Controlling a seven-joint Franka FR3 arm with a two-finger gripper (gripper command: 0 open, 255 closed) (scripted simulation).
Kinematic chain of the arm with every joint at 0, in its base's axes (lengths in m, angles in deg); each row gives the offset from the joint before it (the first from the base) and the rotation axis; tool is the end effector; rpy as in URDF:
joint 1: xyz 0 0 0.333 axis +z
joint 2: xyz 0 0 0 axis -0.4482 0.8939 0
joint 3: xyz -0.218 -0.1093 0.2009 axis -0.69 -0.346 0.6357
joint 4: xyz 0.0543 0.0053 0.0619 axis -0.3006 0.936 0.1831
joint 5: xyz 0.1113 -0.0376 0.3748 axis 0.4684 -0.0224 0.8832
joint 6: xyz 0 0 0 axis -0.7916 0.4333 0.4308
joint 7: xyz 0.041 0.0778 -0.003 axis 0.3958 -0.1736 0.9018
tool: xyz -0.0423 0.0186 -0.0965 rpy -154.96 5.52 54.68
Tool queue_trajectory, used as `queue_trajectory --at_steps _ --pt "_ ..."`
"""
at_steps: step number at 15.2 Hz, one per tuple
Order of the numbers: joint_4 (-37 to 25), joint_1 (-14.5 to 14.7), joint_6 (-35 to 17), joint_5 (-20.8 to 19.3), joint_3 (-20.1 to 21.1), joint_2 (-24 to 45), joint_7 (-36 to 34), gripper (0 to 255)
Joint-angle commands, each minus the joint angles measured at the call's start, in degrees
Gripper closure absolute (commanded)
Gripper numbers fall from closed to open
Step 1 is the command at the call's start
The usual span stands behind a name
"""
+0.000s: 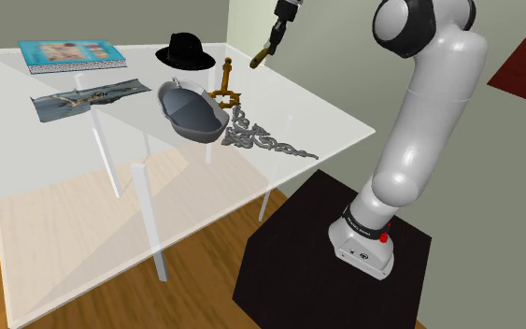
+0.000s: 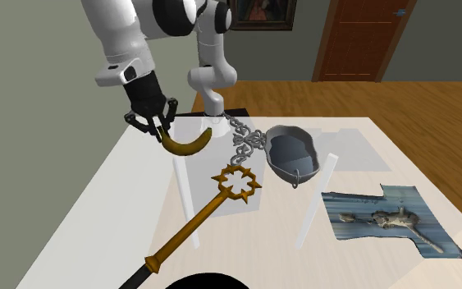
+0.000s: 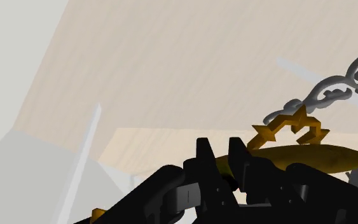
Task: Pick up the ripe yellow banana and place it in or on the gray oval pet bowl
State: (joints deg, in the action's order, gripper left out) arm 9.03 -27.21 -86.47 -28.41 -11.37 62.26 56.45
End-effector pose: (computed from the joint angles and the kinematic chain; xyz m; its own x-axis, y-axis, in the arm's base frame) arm 0.5800 -0.2221 0.5685 0.9248 0.3535 0.1407 0.3696 -0.9225 -0.1114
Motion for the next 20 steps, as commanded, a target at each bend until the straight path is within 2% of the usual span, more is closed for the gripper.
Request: queue_trajectory --at_steps 1,10,20 --pt "3.6 2.2 -1.8 -1.3 0.9 -2.6 -2.8 255" --pt "11.7 9.8 -6.3 -4.7 6.4 -9.2 -15.4 255" --pt "13.7 16.8 -9.1 -6.3 13.0 -10.6 -29.0 255"
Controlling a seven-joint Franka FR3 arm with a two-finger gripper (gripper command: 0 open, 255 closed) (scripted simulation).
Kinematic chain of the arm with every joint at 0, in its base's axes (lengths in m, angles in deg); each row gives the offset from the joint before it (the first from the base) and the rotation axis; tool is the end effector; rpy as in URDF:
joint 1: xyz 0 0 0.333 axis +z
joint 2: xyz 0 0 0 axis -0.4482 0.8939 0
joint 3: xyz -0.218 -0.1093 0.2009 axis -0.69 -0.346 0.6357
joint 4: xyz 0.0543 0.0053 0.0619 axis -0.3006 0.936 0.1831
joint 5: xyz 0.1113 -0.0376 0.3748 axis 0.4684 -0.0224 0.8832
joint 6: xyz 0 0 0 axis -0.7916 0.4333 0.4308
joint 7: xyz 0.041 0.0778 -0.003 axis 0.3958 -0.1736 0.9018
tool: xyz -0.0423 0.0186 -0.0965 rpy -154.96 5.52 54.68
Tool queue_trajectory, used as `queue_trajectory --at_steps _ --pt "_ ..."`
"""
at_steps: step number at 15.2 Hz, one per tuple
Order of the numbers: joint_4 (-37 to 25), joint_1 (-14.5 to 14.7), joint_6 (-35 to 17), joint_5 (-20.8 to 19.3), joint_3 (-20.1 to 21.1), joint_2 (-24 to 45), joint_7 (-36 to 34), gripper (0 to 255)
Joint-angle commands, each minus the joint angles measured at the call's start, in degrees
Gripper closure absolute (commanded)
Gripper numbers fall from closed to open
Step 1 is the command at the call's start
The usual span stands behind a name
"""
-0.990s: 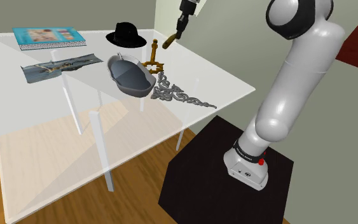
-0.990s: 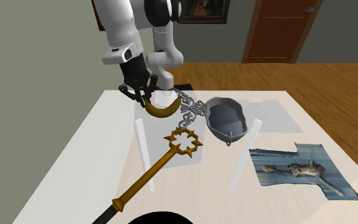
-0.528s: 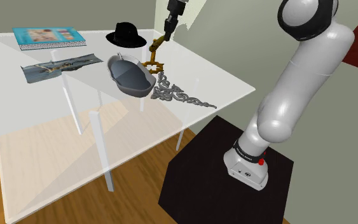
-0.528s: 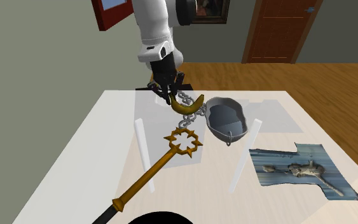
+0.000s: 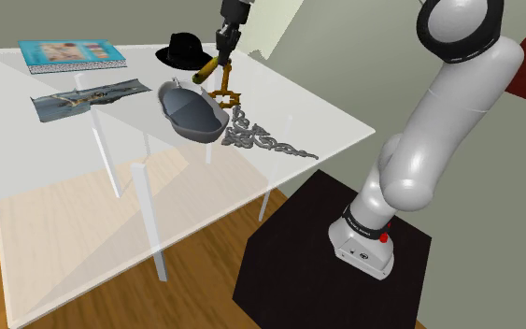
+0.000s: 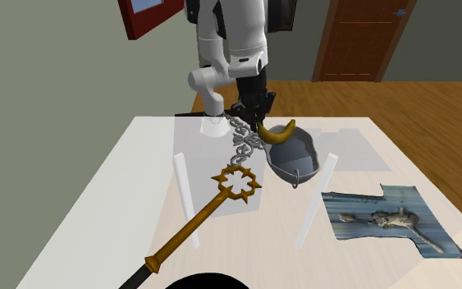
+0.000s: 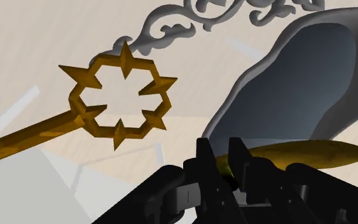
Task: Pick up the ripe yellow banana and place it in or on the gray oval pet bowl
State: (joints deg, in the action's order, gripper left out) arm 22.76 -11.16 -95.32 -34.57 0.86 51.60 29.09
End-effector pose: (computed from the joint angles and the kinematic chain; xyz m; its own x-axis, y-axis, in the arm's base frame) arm 0.5774 0.0401 0.5678 0.9247 0.3541 0.1400 0.3700 -0.9224 -0.1107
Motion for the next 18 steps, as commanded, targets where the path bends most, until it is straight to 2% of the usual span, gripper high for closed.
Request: queue_trajectory --at_steps 1,4,18 --pt "-0.3 1.4 -0.4 -0.2 1.4 0.3 -2.9 255" --pt "-1.5 3.7 -0.9 -0.6 3.5 1.3 -7.3 255" --pt "8.4 3.8 -11.3 0.1 3.6 1.9 -5.9 255"
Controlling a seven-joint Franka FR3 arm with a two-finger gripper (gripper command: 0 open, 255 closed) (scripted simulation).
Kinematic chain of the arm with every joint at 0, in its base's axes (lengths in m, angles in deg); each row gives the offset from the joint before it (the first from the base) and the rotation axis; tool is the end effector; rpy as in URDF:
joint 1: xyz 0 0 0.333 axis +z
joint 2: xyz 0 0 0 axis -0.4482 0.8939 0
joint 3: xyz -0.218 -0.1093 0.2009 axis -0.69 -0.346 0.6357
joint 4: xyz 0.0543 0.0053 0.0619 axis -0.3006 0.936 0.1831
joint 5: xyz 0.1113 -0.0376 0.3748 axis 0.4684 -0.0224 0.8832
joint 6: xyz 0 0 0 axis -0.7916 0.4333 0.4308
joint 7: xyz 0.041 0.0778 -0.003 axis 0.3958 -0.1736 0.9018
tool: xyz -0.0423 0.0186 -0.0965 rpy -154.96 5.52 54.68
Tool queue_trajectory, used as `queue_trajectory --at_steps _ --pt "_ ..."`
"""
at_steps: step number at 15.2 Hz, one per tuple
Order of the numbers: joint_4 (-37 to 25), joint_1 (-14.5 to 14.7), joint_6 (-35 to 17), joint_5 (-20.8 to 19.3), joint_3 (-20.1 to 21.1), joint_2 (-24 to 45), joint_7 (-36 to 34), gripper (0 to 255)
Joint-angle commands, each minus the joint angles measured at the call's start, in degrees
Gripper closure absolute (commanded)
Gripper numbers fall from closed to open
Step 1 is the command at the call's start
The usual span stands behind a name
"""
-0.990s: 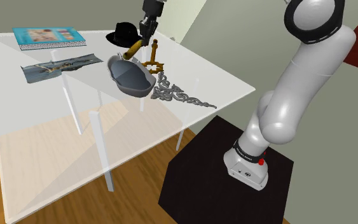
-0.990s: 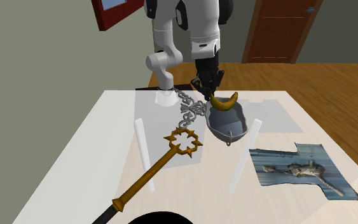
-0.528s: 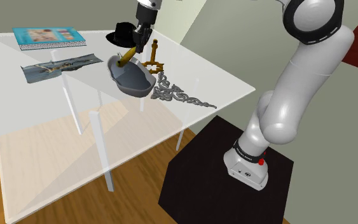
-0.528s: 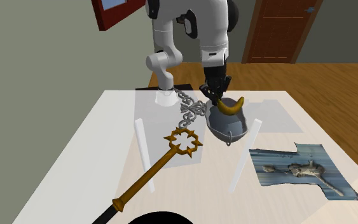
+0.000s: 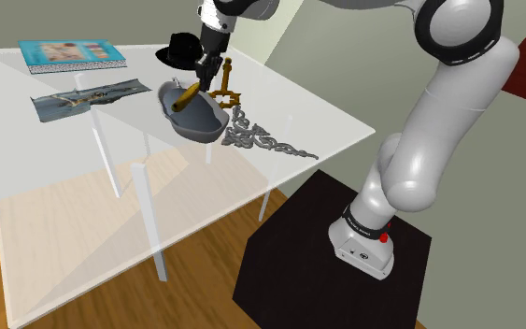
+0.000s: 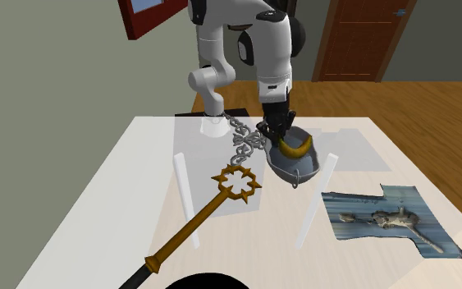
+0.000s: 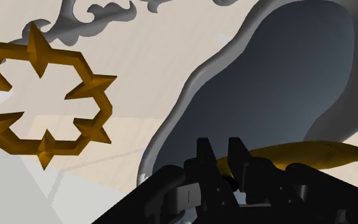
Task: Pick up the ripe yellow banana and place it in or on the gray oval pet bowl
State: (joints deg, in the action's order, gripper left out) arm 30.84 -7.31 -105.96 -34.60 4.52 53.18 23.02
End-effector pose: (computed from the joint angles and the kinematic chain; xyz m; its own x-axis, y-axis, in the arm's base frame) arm 0.5754 0.1134 0.5006 0.9252 0.3528 0.1399 0.3687 -0.9229 -0.1109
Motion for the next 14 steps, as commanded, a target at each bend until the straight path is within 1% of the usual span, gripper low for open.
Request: queue_trajectory --at_steps 1,7,8,13,14 --pt "0.3 0.0 -0.6 0.1 0.0 0.3 0.2 255" --pt "0.3 0.0 -0.6 0.1 0.0 0.3 0.2 255" --pt "0.3 0.0 -0.6 0.1 0.0 0.3 0.2 0" --pt "0.3 0.0 -0.6 0.1 0.0 0.3 0.2 0" --pt "-0.9 -0.1 1.1 -0.1 -0.1 -0.2 0.1 0"
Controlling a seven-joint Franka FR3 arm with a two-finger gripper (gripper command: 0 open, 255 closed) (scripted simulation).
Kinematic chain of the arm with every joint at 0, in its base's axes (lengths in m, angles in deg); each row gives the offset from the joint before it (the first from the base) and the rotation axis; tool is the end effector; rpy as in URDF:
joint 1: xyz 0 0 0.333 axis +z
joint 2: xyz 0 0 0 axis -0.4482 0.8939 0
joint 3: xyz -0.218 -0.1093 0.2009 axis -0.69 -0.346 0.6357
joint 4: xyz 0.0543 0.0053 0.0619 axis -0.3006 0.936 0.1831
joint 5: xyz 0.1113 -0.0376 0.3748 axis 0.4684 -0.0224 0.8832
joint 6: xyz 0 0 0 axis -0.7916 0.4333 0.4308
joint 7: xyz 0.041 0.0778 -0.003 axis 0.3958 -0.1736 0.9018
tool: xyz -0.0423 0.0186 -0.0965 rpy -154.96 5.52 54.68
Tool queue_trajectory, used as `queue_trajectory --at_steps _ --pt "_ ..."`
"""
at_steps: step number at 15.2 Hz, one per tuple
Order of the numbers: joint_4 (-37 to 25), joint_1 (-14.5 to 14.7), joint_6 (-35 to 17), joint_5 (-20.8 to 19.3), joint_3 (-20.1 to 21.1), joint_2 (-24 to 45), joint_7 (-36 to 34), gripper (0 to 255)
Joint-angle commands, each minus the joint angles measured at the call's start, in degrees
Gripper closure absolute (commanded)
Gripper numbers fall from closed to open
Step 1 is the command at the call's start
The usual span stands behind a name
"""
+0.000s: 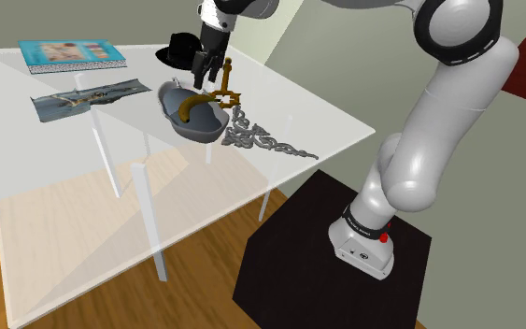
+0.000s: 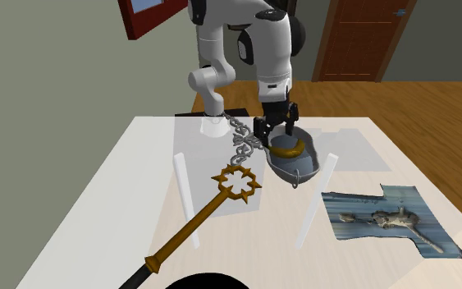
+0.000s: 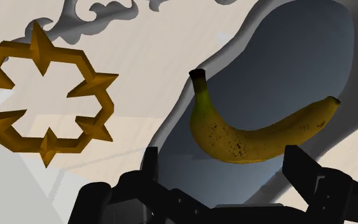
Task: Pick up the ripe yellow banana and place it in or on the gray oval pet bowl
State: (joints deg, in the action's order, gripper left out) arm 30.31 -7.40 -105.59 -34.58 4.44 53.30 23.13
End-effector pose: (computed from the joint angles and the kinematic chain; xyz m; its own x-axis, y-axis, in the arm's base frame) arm 0.5768 0.1121 0.5033 0.9251 0.3526 0.1409 0.3686 -0.9230 -0.1107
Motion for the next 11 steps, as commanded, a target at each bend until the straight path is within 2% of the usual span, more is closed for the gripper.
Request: queue_trajectory --at_steps 1,3,11 --pt "-1.7 -0.2 2.6 -0.3 -0.2 -0.8 -0.2 0" --pt "-4.2 -0.3 5.8 -0.5 -0.3 -1.5 -0.3 0" --pt "-4.2 -0.3 5.8 -0.5 -0.3 -1.5 -0.3 0"
